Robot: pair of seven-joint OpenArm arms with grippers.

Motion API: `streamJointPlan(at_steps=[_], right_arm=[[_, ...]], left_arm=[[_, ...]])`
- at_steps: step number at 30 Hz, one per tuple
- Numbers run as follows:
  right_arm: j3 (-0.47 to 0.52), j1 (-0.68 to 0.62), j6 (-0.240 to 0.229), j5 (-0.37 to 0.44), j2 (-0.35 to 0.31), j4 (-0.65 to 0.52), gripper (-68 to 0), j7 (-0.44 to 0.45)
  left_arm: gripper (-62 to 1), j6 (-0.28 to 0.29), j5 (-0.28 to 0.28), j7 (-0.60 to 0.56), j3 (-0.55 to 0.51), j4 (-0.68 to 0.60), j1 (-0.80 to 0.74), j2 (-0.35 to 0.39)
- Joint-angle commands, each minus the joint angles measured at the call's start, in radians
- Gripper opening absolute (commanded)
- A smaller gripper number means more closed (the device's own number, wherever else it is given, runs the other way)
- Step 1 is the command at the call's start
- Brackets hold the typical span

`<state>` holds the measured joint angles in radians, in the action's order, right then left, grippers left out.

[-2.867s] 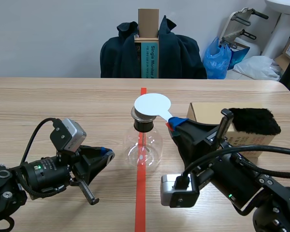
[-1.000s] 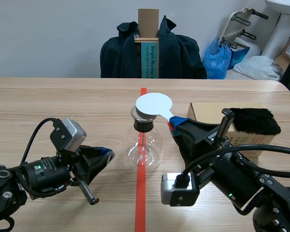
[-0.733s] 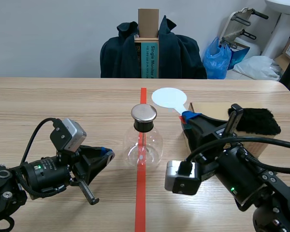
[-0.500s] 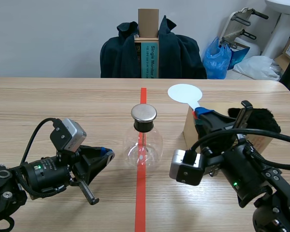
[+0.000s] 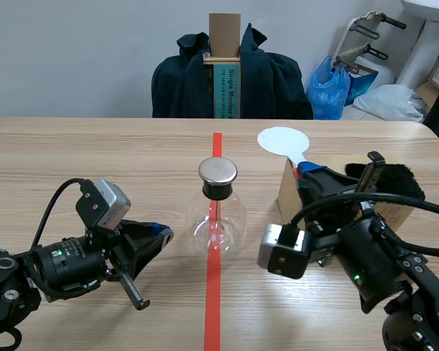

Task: Do the electroscope experiment.
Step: 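Move the plate toward and away from the electroscope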

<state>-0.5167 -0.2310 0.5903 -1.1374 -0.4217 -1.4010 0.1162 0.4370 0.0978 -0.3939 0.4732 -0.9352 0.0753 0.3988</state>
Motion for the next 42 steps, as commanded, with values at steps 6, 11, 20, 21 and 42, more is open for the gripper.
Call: streamJointPlan(at_steps=[6, 11, 20, 21, 42], right_arm=[[0.012, 0.01, 0.016, 0.0, -0.005, -0.027, -66.9, 0.135], [0.012, 0.013, 0.016, 0.0, -0.005, -0.027, -66.9, 0.233], [0.012, 0.013, 0.016, 0.0, -0.004, -0.027, -66.9, 0.324], [0.012, 0.013, 0.016, 0.0, -0.004, -0.027, -66.9, 0.327], [0.012, 0.012, 0.016, 0.008, -0.005, -0.027, -66.9, 0.197]], left_arm=[[-59.0, -0.002, 0.01, -0.013, -0.002, -0.012, 0.008, -0.005], [-59.0, -0.002, 0.01, -0.013, -0.002, -0.012, 0.008, -0.005], [-59.0, -0.002, 0.01, -0.013, -0.002, -0.012, 0.008, -0.005], [-59.0, -0.002, 0.01, -0.013, -0.002, -0.012, 0.008, -0.005], [-59.0, -0.002, 0.01, -0.013, -0.002, -0.012, 0.008, -0.005]])
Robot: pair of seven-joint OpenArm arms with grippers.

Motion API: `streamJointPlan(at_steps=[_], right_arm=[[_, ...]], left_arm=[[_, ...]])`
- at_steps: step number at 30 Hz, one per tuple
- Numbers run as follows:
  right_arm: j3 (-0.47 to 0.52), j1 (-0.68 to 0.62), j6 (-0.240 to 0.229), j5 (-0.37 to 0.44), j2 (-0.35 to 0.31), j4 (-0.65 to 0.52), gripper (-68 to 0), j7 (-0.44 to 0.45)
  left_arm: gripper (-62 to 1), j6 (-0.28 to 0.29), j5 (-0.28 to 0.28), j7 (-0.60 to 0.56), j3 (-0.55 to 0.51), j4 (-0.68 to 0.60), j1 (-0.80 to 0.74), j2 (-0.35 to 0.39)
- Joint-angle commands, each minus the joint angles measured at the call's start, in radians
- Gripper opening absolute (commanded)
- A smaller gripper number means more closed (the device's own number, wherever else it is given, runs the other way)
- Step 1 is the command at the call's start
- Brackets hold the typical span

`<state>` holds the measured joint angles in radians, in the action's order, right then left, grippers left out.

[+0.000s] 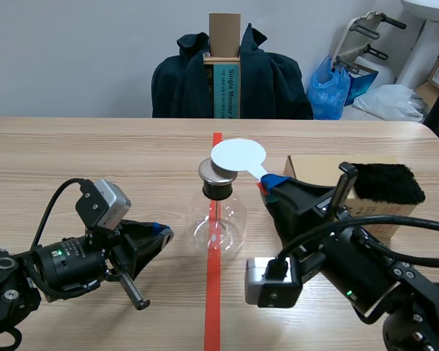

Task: Do the electroscope experiment.
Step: 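Move the plate toward and away from the electroscope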

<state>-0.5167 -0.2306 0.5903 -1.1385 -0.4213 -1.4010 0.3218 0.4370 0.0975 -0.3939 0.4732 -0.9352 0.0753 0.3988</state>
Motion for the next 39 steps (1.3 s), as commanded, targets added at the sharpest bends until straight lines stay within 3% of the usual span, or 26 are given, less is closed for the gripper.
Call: streamJointPlan(at_steps=[1, 13, 20, 25, 39], right_arm=[[0.013, 0.012, 0.016, 0.009, -0.005, -0.027, -66.9, -0.031], [0.013, 0.012, 0.015, 0.009, -0.005, -0.027, -66.9, -0.277], [0.013, 0.012, 0.015, 0.008, -0.005, -0.027, -66.9, -0.314], [0.013, 0.012, 0.015, 0.008, -0.005, -0.027, -66.9, -0.243], [0.013, 0.012, 0.016, 0.004, -0.005, -0.027, -66.9, 0.079]], left_arm=[[-59.0, -0.002, 0.01, -0.013, -0.002, -0.012, 0.008, -0.005], [-59.0, -0.002, 0.01, -0.013, -0.002, -0.012, 0.008, -0.005], [-59.0, -0.002, 0.01, -0.013, -0.002, -0.012, 0.008, -0.005], [-59.0, -0.002, 0.01, -0.013, -0.002, -0.012, 0.008, -0.005], [-59.0, -0.002, 0.01, -0.013, -0.002, -0.012, 0.008, -0.005]])
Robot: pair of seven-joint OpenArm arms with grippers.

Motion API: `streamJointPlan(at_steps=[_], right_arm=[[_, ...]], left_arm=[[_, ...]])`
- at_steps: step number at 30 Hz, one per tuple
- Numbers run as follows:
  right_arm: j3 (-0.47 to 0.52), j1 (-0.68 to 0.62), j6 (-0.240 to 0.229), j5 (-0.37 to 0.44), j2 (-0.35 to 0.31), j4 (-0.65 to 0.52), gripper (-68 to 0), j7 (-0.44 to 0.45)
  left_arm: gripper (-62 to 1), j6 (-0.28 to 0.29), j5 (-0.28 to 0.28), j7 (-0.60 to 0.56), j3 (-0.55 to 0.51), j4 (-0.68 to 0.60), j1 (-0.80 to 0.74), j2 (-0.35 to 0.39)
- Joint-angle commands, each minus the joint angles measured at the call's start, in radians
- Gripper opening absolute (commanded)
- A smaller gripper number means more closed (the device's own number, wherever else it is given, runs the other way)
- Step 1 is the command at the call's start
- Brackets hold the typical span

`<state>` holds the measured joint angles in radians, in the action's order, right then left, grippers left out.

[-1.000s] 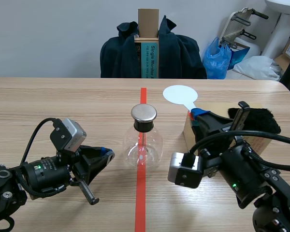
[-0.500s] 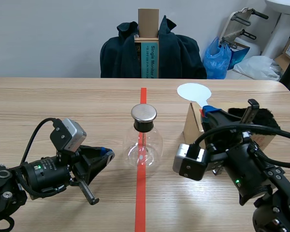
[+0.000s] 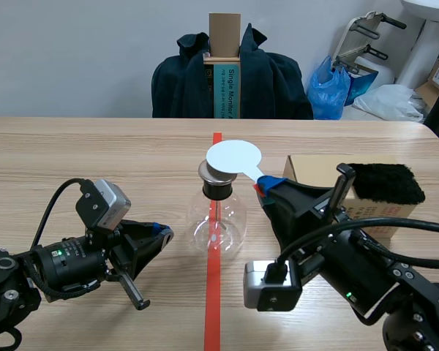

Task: Do the electroscope experiment.
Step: 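Move the plate toward and away from the electroscope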

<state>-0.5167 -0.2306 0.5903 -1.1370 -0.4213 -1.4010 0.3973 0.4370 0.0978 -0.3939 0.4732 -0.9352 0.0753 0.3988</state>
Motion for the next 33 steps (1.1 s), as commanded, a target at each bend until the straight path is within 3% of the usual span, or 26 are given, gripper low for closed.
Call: streamJointPlan(at_steps=[1, 9, 19, 24, 33], right_arm=[[0.013, 0.012, 0.016, 0.003, -0.005, -0.027, -66.9, 0.017], [0.013, 0.012, 0.016, 0.002, -0.005, -0.027, -66.9, 0.08], [0.013, 0.012, 0.016, 0.0, -0.005, -0.027, -66.9, 0.08], [0.013, 0.012, 0.015, 0.008, -0.005, -0.027, -66.9, -0.009], [0.033, 0.012, 0.023, 0.008, -0.005, -0.027, -66.9, -0.27]], left_arm=[[-59.0, -0.002, 0.01, -0.013, -0.002, -0.012, 0.008, -0.005], [-59.0, -0.002, 0.01, -0.013, -0.002, -0.012, 0.008, -0.005], [-59.0, -0.002, 0.01, -0.013, -0.002, -0.012, 0.008, -0.005], [-59.0, -0.002, 0.01, -0.013, -0.002, -0.012, 0.007, -0.005], [-59.0, -0.002, 0.01, -0.013, -0.002, -0.012, 0.005, -0.005]])
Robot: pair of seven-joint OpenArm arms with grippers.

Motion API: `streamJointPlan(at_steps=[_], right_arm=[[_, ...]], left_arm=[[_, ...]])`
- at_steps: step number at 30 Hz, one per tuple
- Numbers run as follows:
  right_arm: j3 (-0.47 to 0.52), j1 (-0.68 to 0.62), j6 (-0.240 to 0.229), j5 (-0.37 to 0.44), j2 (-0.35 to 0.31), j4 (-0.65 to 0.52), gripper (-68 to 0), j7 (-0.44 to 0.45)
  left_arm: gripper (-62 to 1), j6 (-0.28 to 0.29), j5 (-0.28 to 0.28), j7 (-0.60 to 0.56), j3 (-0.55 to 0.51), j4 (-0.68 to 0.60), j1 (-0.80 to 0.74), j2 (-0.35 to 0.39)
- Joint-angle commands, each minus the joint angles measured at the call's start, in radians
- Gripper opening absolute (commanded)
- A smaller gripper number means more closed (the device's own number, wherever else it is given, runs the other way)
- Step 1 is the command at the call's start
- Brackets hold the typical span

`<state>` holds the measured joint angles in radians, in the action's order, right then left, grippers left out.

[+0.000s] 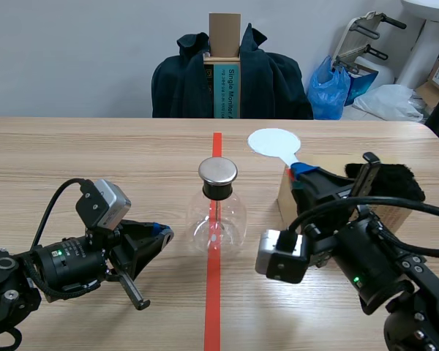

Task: Do the electroscope experiment.
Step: 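Move the plate toward and away from the electroscope, then put the plate down on the right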

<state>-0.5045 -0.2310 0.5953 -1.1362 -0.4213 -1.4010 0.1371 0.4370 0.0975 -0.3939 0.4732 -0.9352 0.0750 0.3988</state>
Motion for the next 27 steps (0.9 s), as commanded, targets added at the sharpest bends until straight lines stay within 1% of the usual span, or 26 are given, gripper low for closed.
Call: streamJointPlan(at_steps=[1, 5, 8, 9, 10, 13, 17, 20, 27], right_arm=[[0.027, 0.012, 0.018, 0.007, -0.005, -0.027, -66.9, -0.032], [0.047, 0.006, 0.018, 0.007, -0.009, -0.027, -66.9, -0.097], [0.062, -0.016, 0.043, 0.012, -0.023, -0.027, -66.9, -0.109], [0.063, -0.023, 0.063, 0.021, -0.029, -0.027, -66.9, -0.109], [0.063, -0.031, 0.071, 0.032, -0.034, -0.026, -66.9, -0.109], [0.063, -0.05, 0.072, 0.052, -0.041, -0.021, -66.9, -0.111], [0.063, -0.058, 0.071, 0.052, -0.035, 0.008, -66.9, -0.109], [0.063, -0.055, 0.071, 0.052, -0.031, 0.037, -66.9, -0.089], [0.063, -0.051, 0.071, 0.043, -0.001, 0.111, -66.9, -0.057]], left_arm=[[-59.0, -0.002, 0.01, -0.013, -0.002, -0.012, 0.005, -0.005], [-59.0, -0.002, 0.01, -0.013, -0.002, -0.012, 0.005, -0.005], [-59.0, -0.002, 0.01, -0.013, -0.002, -0.012, 0.005, -0.005], [-59.0, -0.002, 0.01, -0.014, -0.002, -0.012, 0.005, -0.005], [-59.0, -0.002, 0.01, -0.013, -0.002, -0.012, 0.005, -0.005], [-59.0, -0.002, 0.01, -0.013, -0.002, -0.012, 0.005, -0.005], [-59.0, -0.002, 0.01, -0.013, -0.002, -0.012, 0.005, -0.005], [-59.0, -0.002, 0.01, -0.013, -0.002, -0.012, 0.005, -0.005], [-59.0, -0.002, 0.01, -0.013, -0.002, -0.012, 0.005, -0.005]])
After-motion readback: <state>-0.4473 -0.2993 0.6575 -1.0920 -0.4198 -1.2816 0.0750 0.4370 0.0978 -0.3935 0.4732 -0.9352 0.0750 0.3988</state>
